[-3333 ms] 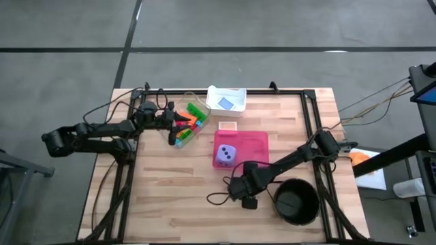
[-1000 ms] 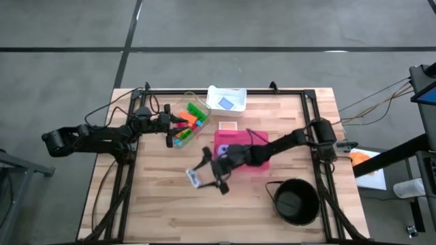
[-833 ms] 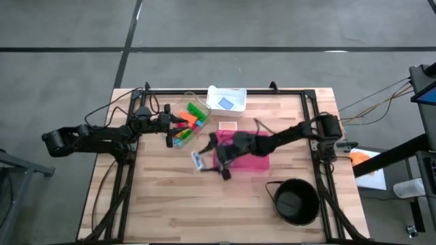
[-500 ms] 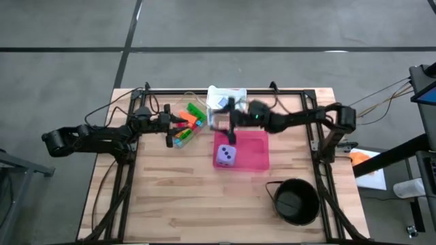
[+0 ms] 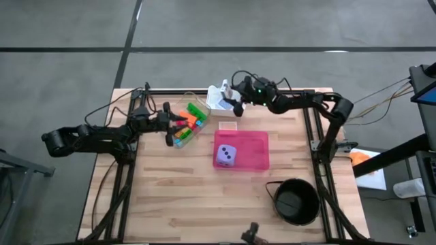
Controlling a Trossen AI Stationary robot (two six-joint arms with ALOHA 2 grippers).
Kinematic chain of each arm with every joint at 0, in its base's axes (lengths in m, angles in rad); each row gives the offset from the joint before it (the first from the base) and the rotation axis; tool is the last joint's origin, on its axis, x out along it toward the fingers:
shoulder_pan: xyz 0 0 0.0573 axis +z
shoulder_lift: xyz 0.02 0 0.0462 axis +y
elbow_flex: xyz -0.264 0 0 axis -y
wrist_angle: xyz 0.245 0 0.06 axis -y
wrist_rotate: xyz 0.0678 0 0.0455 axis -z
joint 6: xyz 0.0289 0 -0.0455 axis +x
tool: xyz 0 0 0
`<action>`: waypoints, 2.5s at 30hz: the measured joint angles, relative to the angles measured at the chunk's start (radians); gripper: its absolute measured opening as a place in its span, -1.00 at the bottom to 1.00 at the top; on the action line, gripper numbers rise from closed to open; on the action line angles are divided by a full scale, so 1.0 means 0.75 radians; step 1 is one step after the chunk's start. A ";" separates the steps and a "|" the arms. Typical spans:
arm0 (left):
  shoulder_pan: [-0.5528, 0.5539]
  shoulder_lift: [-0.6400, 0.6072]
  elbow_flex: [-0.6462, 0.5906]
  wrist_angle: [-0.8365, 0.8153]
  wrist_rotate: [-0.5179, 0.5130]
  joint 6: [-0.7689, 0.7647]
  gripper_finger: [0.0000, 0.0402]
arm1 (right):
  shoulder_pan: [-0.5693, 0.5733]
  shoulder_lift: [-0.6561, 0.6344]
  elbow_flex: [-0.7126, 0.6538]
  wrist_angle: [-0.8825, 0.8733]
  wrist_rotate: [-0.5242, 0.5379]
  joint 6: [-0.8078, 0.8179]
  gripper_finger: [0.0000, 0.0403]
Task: Pick & Place Toys
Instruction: Put the white playing card into the white bin, then adjust the pink bin
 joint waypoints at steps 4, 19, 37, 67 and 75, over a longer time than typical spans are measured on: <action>0.000 -0.001 0.001 0.057 0.000 0.001 -0.29 | -0.031 0.041 0.050 -0.125 0.001 -0.002 0.46; 0.001 -0.001 0.034 0.070 -0.005 0.063 -0.29 | -0.030 0.080 0.238 -0.596 0.107 -0.070 0.46; 0.001 -0.001 0.032 0.057 -0.005 0.062 -0.29 | -0.031 0.186 0.305 -0.660 0.167 -0.071 0.86; 0.001 0.000 0.031 0.020 -0.005 0.071 -0.29 | 0.079 0.123 0.083 0.171 -0.297 0.036 0.62; 0.001 0.000 0.037 0.031 -0.005 0.058 -0.29 | 0.088 0.109 0.014 0.295 -0.323 0.038 0.62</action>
